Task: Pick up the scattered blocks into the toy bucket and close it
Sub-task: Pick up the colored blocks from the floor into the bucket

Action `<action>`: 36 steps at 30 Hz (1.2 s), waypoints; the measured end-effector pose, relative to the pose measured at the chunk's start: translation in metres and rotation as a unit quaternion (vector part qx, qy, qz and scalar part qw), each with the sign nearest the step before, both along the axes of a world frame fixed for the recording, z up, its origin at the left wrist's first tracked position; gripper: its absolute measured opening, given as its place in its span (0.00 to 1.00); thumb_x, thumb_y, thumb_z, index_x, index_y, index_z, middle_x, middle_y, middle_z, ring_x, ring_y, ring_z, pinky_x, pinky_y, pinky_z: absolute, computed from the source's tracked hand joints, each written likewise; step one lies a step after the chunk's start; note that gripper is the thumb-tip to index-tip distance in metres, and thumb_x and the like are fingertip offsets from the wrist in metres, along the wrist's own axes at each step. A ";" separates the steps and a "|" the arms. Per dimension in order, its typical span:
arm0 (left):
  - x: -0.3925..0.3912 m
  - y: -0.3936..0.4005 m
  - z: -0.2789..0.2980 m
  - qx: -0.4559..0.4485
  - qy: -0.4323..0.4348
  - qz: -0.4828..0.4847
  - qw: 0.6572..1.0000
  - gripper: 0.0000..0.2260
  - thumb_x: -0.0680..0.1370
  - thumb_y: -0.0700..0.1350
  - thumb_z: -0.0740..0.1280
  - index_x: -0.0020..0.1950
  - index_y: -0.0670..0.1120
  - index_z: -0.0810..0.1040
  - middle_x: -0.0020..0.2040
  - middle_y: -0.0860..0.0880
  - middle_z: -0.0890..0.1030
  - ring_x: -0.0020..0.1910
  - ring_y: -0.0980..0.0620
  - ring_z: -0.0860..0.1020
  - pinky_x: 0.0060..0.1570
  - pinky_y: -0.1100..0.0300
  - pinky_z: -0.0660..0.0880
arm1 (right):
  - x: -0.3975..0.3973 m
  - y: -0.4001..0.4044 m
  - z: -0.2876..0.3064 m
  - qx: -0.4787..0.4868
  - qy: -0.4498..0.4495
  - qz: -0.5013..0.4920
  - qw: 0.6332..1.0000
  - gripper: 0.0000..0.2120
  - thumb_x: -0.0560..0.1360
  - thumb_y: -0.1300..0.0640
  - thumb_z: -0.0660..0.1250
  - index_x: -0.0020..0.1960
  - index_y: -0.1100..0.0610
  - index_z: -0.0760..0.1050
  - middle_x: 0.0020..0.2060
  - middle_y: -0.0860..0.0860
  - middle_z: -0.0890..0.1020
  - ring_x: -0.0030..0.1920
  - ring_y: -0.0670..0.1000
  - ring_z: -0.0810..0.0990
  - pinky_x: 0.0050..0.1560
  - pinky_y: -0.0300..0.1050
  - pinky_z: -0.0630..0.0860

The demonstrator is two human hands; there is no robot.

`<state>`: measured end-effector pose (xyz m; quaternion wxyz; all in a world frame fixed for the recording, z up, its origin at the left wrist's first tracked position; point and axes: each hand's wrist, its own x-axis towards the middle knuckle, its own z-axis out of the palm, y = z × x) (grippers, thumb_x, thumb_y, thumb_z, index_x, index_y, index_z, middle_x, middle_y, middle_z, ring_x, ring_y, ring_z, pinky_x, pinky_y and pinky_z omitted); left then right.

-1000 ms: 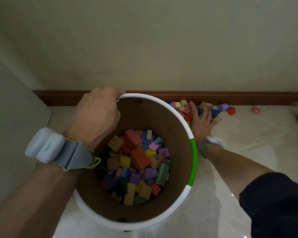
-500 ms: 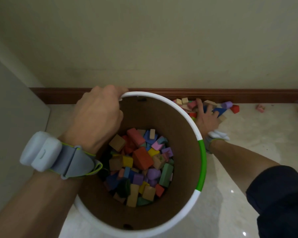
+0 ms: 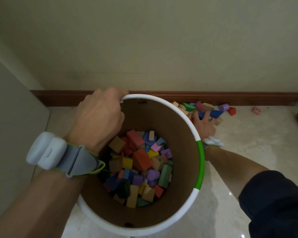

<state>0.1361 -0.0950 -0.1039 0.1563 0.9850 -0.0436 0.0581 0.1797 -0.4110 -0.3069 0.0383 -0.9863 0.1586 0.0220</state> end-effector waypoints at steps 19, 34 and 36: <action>-0.001 -0.002 0.000 0.012 0.006 0.020 1.000 0.22 0.71 0.43 0.65 0.65 0.56 0.74 0.54 0.39 0.78 0.50 0.34 0.75 0.48 0.47 0.72 | -0.047 0.005 0.001 -0.002 0.042 0.055 0.998 0.22 0.79 0.44 0.62 0.70 0.51 0.65 0.73 0.59 0.58 0.63 0.69 0.63 0.47 0.60 0.76; -0.003 -0.003 0.000 0.018 0.003 0.029 0.999 0.21 0.71 0.43 0.65 0.64 0.55 0.75 0.54 0.39 0.79 0.52 0.34 0.76 0.49 0.47 0.72 | -0.089 0.008 -0.002 0.002 -0.011 0.010 1.000 0.09 0.81 0.52 0.62 0.59 0.54 0.72 0.63 0.57 0.69 0.53 0.61 0.72 0.36 0.50 0.72; -0.004 -0.002 0.000 0.021 0.007 0.029 0.999 0.21 0.71 0.44 0.64 0.64 0.55 0.74 0.54 0.39 0.79 0.52 0.34 0.76 0.49 0.48 0.72 | -0.091 0.008 -0.001 0.009 -0.015 0.012 1.000 0.08 0.81 0.52 0.62 0.57 0.54 0.73 0.62 0.57 0.69 0.52 0.61 0.73 0.36 0.49 0.70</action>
